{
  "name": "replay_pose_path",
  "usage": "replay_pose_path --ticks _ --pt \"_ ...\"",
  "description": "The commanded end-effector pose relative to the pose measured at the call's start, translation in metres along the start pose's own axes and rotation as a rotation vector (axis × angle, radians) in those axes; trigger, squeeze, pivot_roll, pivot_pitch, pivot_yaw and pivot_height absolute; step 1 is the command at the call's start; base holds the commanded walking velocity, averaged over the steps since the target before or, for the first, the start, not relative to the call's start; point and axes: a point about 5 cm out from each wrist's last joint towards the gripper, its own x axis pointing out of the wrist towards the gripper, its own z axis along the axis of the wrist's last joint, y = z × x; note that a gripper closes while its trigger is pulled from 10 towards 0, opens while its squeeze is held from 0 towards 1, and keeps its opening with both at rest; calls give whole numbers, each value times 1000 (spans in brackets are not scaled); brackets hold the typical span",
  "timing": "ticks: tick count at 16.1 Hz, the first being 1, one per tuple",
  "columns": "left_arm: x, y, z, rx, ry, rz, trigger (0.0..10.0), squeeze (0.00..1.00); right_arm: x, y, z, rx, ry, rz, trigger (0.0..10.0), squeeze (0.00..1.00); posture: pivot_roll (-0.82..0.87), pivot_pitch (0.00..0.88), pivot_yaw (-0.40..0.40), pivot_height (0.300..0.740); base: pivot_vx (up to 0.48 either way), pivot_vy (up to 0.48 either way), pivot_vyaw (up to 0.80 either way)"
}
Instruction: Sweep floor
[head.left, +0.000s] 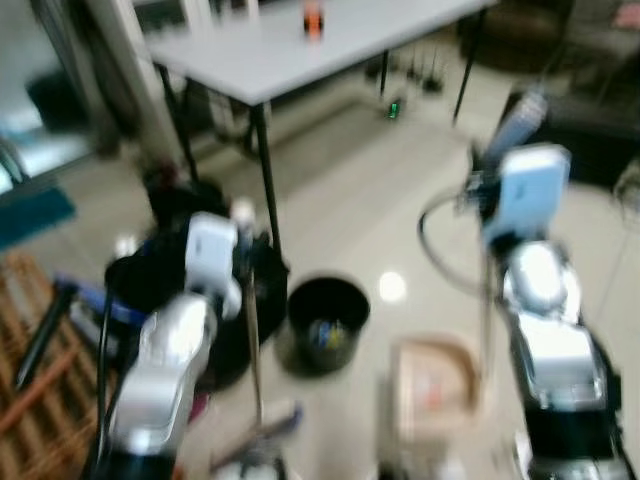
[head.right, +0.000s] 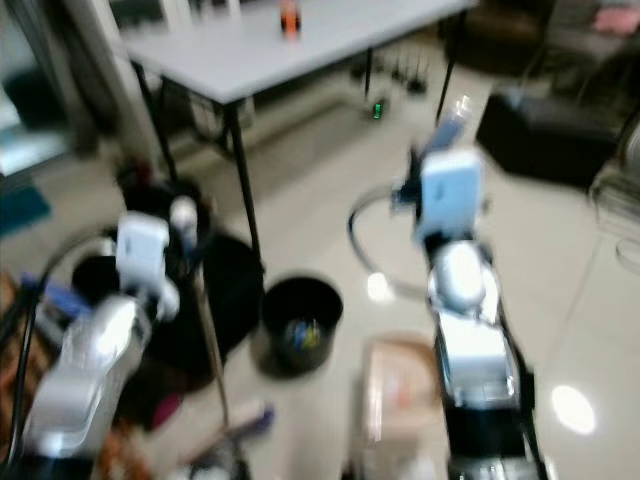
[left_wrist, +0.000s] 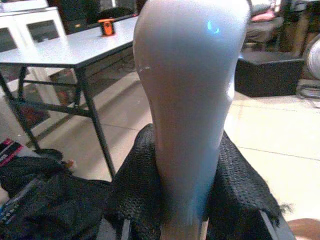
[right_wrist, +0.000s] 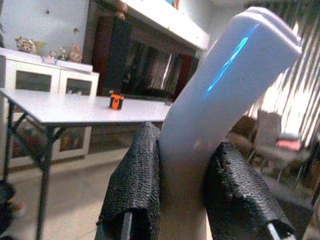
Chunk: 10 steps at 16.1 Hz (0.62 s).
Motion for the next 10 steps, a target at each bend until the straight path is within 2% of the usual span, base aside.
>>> replay_pose_path --ticks 1,3,5,8,10 --pt "1 3 10 15 -33 3 10000 0 -1 0 7 -11 -12 12 10000 0 -66 1 5 740 0 0 0" --pt "0 3 9 11 -27 5 10000 0 -5 1 4 14 27 6 10000 0 -72 1 -7 740 0 0 0" --pt "-1 2 8 -1 -26 8 10000 0 -10 -2 2 31 60 -8 10000 0 -89 0 -21 740 0 0 -800" --pt "1 -2 8 -1 -25 6 10000 0 -17 -16 -6 7 104 -112 10000 0 -86 0 -29 740 0 0 -800" --pt "2 -4 11 32 -29 4 10000 0 -21 -23 -8 10 125 -152 10000 0 -88 0 -23 740 0 0 -800"
